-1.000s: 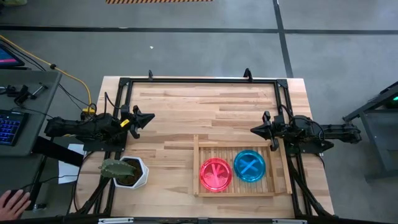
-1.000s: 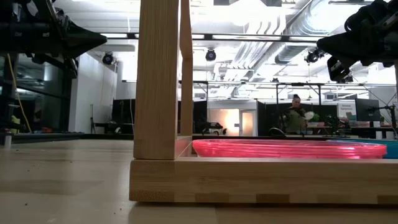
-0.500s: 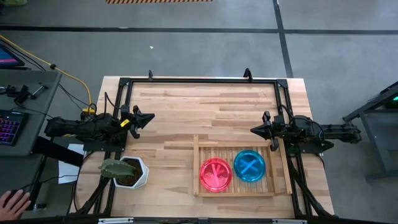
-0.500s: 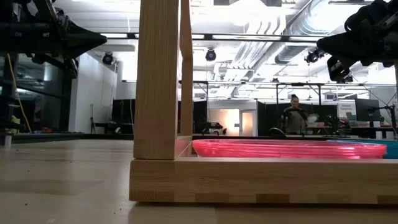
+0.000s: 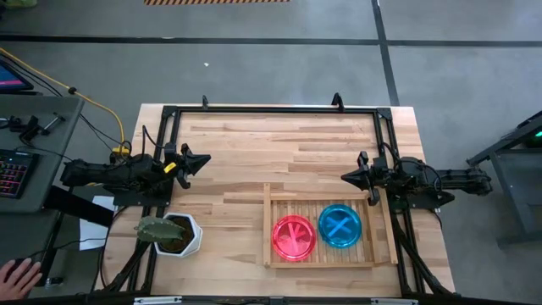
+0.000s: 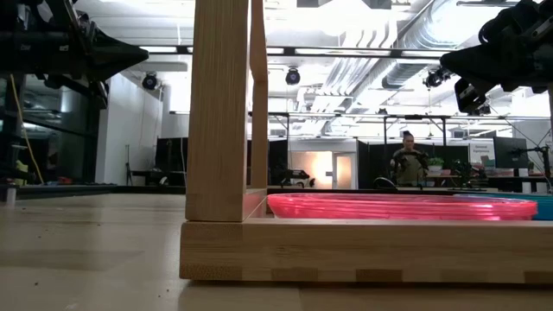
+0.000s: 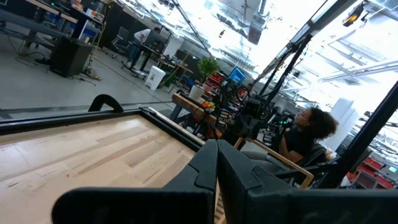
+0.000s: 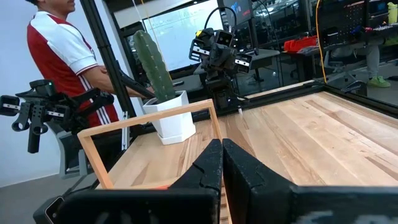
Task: Place and stack plates onto a shelf
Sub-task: Return to Home Position
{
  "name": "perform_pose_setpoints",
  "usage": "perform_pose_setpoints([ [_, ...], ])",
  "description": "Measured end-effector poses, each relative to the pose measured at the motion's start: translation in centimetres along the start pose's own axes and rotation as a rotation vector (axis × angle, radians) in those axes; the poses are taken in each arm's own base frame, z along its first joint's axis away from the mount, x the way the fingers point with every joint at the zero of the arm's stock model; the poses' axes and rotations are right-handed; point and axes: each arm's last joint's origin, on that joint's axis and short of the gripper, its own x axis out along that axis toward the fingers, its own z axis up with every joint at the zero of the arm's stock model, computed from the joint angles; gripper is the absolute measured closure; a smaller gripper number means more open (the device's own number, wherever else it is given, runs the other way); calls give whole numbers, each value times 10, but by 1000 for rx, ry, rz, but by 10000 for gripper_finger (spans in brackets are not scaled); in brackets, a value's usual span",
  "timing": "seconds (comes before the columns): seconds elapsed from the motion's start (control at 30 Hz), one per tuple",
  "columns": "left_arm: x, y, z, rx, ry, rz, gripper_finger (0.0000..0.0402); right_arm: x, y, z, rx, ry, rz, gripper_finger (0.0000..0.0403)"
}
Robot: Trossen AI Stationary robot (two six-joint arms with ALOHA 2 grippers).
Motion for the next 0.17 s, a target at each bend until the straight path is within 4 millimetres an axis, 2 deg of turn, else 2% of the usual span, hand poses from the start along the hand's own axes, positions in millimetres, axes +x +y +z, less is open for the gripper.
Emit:
perform_pose_setpoints([
  [0.17, 0, 0, 0, 0, 0, 0, 401, 0, 0, 0, 0, 0, 0, 402],
])
